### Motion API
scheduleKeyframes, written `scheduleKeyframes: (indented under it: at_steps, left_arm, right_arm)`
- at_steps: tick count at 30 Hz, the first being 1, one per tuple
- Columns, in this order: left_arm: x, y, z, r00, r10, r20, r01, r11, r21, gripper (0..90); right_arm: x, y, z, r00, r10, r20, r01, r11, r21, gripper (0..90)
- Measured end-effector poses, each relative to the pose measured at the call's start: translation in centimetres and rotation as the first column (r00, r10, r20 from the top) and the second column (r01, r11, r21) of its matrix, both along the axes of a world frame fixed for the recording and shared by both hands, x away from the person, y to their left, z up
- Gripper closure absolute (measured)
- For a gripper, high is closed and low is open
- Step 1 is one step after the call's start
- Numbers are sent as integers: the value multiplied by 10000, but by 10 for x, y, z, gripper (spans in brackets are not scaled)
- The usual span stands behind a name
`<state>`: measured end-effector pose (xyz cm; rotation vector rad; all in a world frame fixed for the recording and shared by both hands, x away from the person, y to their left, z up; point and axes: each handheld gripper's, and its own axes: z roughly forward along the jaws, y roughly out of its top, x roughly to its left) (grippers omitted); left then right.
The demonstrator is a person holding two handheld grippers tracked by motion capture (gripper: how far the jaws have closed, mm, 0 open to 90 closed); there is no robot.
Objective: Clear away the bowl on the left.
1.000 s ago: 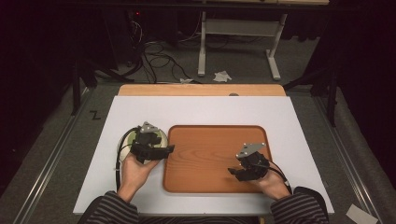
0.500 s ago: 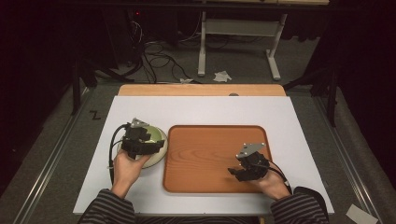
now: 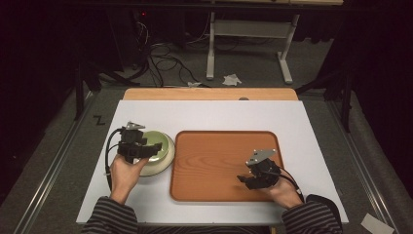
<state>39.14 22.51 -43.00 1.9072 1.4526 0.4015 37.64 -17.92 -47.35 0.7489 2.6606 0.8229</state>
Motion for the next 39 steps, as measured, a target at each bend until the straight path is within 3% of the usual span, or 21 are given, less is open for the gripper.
scheduleKeyframes:
  at_steps: [12,24,35,39]
  left_arm:
    - [3,24,-2,9955,941,-80,-941,9955,-108,376]
    - [8,39,-10,9876,1535,-333,-1529,9881,186,373]
    - [12,43,-21,9827,1713,-711,-1673,9842,578,380]
    - [14,41,-23,9847,1600,-686,-1554,9855,677,402]
  right_arm:
    - [0,0,0,10000,23,-62,-23,10000,-14,434]
    - [0,0,0,10000,17,-20,-17,10000,-36,433]
    - [-1,1,-1,10000,20,-79,-21,10000,-79,433]
    - [-1,1,-1,10000,-21,-92,20,10000,-65,433]
